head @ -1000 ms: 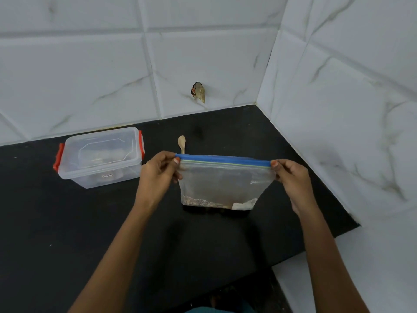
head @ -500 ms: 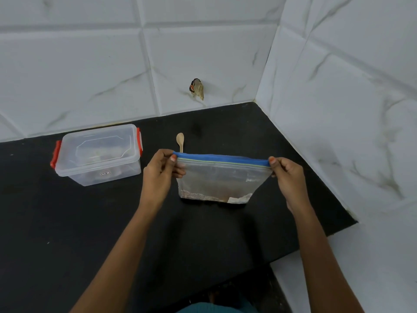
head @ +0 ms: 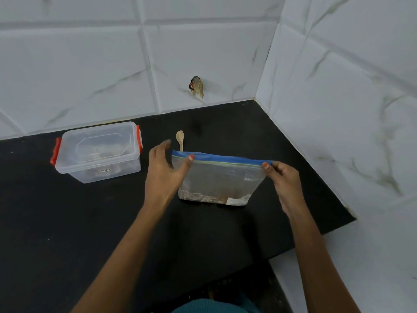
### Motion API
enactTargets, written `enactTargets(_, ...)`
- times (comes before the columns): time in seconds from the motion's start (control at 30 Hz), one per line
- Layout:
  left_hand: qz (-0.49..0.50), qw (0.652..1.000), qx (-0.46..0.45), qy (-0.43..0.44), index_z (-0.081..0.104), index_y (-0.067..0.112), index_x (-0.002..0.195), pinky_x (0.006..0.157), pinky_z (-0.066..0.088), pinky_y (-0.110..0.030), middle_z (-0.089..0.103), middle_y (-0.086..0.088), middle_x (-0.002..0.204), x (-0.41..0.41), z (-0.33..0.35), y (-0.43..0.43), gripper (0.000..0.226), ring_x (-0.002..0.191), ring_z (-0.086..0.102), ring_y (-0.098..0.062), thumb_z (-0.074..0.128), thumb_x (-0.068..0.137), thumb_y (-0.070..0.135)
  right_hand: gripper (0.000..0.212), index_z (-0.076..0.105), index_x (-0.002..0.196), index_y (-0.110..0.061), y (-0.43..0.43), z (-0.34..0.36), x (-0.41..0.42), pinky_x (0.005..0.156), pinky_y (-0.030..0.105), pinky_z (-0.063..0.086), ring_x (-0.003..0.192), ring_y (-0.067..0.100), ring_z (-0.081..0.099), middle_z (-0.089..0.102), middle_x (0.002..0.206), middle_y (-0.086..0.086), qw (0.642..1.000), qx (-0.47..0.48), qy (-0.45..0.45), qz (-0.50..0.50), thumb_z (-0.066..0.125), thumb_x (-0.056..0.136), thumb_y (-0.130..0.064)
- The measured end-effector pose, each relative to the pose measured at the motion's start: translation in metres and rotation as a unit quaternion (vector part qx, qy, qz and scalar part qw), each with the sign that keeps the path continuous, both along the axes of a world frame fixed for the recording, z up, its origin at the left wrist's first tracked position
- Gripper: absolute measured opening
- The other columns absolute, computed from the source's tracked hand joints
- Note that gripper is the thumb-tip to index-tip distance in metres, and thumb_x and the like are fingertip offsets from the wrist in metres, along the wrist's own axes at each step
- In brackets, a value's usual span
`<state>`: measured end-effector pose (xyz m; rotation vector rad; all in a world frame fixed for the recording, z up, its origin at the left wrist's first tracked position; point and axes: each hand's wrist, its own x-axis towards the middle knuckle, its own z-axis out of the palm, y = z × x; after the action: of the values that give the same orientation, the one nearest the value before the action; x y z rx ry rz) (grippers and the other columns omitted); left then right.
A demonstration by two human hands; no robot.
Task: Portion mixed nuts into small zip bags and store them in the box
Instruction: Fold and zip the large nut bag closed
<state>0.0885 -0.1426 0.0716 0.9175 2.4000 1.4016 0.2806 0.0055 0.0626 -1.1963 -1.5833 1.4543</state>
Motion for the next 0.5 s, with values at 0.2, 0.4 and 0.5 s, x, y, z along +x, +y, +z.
enactTargets(0.2,-0.104,0.938,-0.054,0.325,0.057,0.02,0.123,0.102,0.023,-0.046,0.05,-0.004,0.13,0.037,0.006,0.03,0.059,0.124,0.035,-0.02,0.074,0.071,0.044,0.011,0.059,0.096,-0.013,-0.005,-0.004,-0.003,0.058,0.011,0.049,0.074,0.005,0.059,0.06,0.081,-0.006,0.999,0.046,-0.025,0.006,0.052,0.092,-0.02)
enactTargets(0.4,-0.24,0.896,-0.163,0.337,0.054,0.025,0.125,0.11,0.012,-0.04,0.058,0.004,0.121,0.061,0.018,0.07,0.039,0.12,0.047,-0.015,0.055,0.089,0.039,0.012,0.062,0.098,-0.012,-0.002,-0.006,0.003,0.065,0.01,0.051,0.082,0.005,0.06,0.061,0.087,-0.007,0.999,0.051,0.004,-0.001,0.059,0.086,-0.01)
enactTargets(0.5,-0.265,0.903,-0.148,0.306,0.06,0.022,0.113,0.093,0.033,-0.028,0.059,0.004,0.11,0.058,0.02,0.078,0.024,0.102,0.055,-0.013,0.054,0.092,0.031,0.022,0.062,0.103,-0.011,0.0,-0.008,0.008,0.07,0.011,0.051,0.088,0.004,0.061,0.063,0.095,-0.004,0.998,0.054,0.025,0.014,0.061,0.083,-0.003)
